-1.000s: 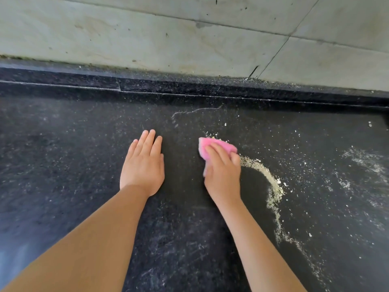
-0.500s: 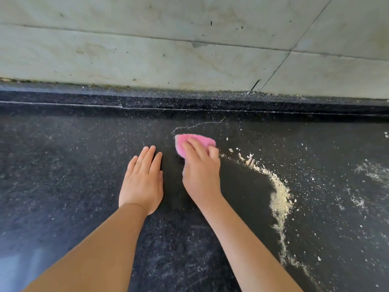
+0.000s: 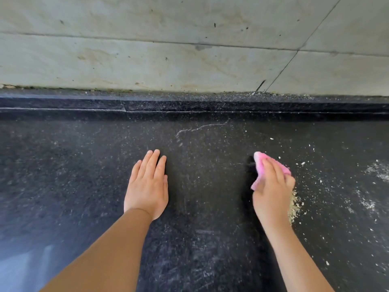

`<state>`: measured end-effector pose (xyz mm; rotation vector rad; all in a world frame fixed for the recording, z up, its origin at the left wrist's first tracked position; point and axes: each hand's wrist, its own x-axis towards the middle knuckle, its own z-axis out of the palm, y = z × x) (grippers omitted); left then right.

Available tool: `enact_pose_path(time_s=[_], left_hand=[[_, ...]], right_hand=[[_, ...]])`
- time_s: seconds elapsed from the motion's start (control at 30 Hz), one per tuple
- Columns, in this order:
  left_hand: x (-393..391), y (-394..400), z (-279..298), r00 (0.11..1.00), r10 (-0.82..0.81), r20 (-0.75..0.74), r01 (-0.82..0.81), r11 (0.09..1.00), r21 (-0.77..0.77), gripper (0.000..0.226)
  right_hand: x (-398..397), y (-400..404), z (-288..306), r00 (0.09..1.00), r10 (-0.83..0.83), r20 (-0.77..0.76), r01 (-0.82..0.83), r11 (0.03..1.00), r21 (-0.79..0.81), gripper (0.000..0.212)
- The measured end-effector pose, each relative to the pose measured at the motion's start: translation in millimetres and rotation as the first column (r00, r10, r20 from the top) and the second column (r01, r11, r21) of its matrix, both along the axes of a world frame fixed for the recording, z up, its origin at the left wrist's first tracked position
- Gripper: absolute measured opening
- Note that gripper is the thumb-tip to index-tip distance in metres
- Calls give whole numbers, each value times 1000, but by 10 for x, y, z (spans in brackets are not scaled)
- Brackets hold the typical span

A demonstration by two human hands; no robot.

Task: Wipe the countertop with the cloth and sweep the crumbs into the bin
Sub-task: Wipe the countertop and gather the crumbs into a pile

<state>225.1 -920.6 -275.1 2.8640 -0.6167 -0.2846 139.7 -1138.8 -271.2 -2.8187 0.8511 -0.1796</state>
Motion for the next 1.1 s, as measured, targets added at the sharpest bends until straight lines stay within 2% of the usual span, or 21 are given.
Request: enact_pose_path(time_s=[0.1, 0.17, 0.27, 0.37, 0.5, 0.53, 0.57, 0.63, 0.73, 0.8, 0.9, 1.0, 1.1], left_hand=[[17, 0, -9, 1000, 9, 16, -10, 1000, 10, 51], [26, 6, -17, 1000, -6, 7, 6, 999, 42, 50], [30, -3, 8, 1000, -2, 12, 2, 999, 40, 53], [9, -2, 15, 1000, -15, 5, 15, 1000, 17, 48], [20, 7, 23, 999, -6, -37, 9, 995, 102, 55], [31, 11, 13, 999, 9, -45, -4, 993, 114, 56], [35, 9, 1, 1000, 13, -23, -10, 994, 107, 57], [36, 11, 1, 999, 10, -38, -6, 995, 97, 58], [53, 6, -3, 1000, -11, 9, 10, 998, 69, 51], [44, 3, -22, 1000, -21, -21, 23, 994, 102, 49], [48, 9, -25, 998, -29, -55, 34, 994, 105, 57], [60, 20, -25, 996, -39, -79, 49, 991, 128, 70], [54, 23, -54, 999, -25, -25, 28, 994, 108, 65]], right_hand=[[170, 547, 140, 972, 231, 32, -232, 971, 58, 67], [292, 896, 110, 924, 380, 55, -382, 924, 32, 64], [372, 963, 1, 869, 493, 44, -493, 870, -24, 76], [277, 554, -53, 907, 419, -35, -420, 906, -55, 82], [97, 9, -47, 970, 243, -14, -243, 966, -89, 56], [143, 15, -27, 971, 239, 4, -238, 968, -77, 56], [238, 86, 0, 965, 261, 11, -261, 965, -41, 61], [562, 336, 77, 912, 407, 58, -409, 912, 23, 62], [1203, 692, 179, 755, 643, 124, -652, 758, 39, 57], [1529, 835, 267, 682, 731, 12, -731, 682, 31, 54], [1650, 711, 227, 641, 732, -229, -717, 678, 163, 60], [1297, 264, 273, 706, 682, -189, -635, 728, 256, 62], [878, -281, 435, 721, 626, -297, -537, 776, 331, 61]])
